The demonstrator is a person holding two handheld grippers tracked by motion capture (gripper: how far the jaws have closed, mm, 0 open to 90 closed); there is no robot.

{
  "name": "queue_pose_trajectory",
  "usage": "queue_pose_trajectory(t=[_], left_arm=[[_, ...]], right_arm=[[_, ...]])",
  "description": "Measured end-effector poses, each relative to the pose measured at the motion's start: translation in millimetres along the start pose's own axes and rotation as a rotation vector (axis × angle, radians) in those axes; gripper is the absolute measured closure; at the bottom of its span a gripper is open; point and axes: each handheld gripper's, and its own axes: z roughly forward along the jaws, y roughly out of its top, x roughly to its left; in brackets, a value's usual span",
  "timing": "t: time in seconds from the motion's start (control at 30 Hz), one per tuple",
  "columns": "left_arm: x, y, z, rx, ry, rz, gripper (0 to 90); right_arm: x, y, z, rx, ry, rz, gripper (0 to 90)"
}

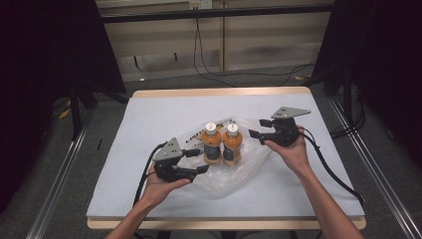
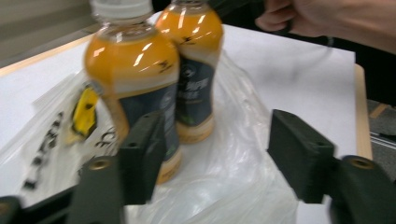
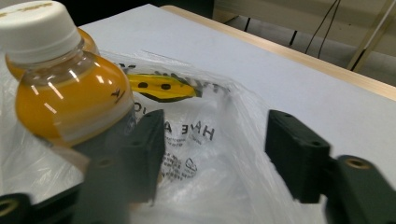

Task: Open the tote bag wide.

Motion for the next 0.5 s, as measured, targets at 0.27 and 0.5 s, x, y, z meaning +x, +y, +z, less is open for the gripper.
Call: queue_pose_trajectory(t=[0.27, 0.5], left_arm=[[6.0, -3.2, -17.0, -0.002, 0.069, -0.005, 18.2], [10.7, -17.0, -38.3, 0.028, 0.115, -0.041, 10.3]], right_arm=[[5.1, -15.7, -32.6, 0.019, -0.015, 0.021, 18.0], [10.6, -36.3, -63.1, -0.002, -0.042, 0.045, 16.6]])
